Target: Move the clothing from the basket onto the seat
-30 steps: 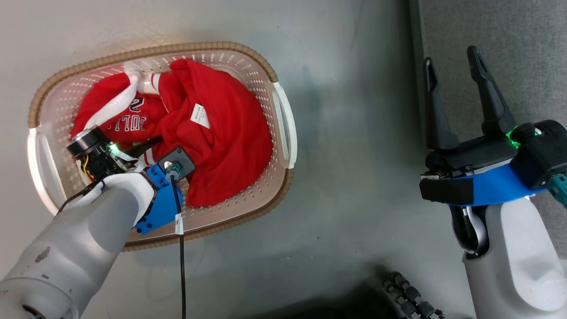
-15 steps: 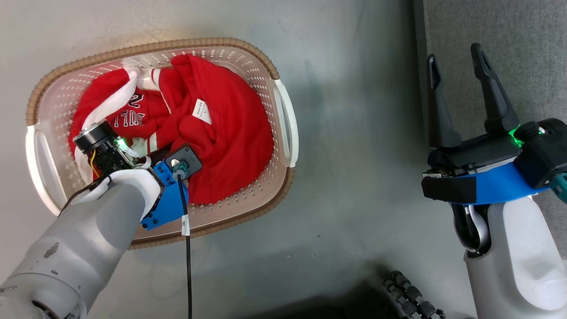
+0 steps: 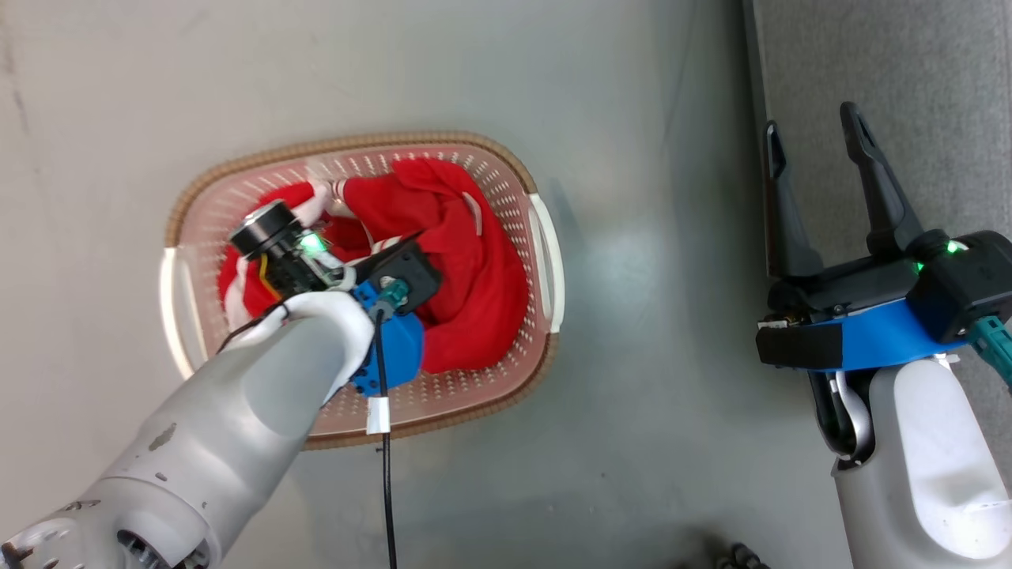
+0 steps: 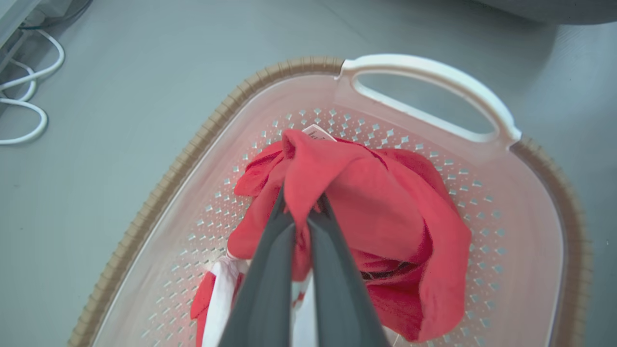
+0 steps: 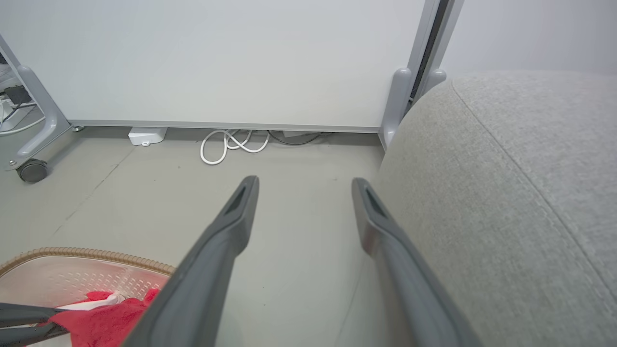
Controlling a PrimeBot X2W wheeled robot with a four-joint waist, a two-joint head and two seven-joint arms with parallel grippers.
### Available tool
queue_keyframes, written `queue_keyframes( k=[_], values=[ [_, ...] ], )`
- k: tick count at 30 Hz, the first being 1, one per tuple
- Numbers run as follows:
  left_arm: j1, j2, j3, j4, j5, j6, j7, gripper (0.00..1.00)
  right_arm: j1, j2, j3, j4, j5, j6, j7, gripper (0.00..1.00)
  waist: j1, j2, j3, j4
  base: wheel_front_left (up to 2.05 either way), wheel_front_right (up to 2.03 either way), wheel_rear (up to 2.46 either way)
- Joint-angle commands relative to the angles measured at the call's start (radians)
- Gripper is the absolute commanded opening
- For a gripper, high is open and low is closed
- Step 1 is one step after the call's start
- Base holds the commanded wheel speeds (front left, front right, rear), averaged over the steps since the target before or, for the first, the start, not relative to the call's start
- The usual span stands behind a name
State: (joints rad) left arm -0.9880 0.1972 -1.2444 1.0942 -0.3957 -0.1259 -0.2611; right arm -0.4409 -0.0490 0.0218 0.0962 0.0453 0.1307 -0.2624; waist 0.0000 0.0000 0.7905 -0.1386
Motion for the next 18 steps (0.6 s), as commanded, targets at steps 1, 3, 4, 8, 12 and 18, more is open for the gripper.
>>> queue_keyframes(
  k=[1,3,4,8,12,18],
  values=[
    [0.01,0.005,0.016,-0.036,0.006,0.011,-0.005,0.0,0.018,-0.003,-0.003,0.006,-0.004,0.0,-0.004,1.0,0.0,0.0,-0.065,0.033,0.0,0.0,0.0],
    [0.03,0.012,0.036,-0.083,0.008,0.021,-0.005,0.0,0.026,-0.003,-0.004,0.013,-0.01,0.0,-0.004,1.0,0.0,0.0,-0.102,0.042,0.0,0.0,0.0],
    [0.04,0.014,0.048,-0.105,0.011,0.026,-0.005,0.0,0.03,-0.002,-0.003,0.017,-0.009,0.0,-0.004,1.0,0.0,0.0,-0.12,0.047,0.0,0.0,0.0],
    [0.077,0.026,0.103,-0.191,0.015,0.046,-0.005,0.0,0.054,-0.003,0.0,0.033,-0.014,0.0,-0.004,1.0,0.0,0.0,-0.196,0.061,0.0,0.0,0.0],
    [0.118,0.035,0.16,-0.263,0.025,0.057,-0.005,0.0,0.086,-0.002,-0.002,0.048,-0.019,0.0,-0.004,1.0,0.0,0.0,-0.274,0.074,0.0,0.0,0.0],
    [0.166,0.042,0.257,-0.344,0.032,0.066,-0.006,0.0,0.136,-0.003,-0.008,0.07,-0.014,0.0,-0.004,1.0,0.0,0.0,-0.382,0.087,0.0,0.0,0.0]
  ],
)
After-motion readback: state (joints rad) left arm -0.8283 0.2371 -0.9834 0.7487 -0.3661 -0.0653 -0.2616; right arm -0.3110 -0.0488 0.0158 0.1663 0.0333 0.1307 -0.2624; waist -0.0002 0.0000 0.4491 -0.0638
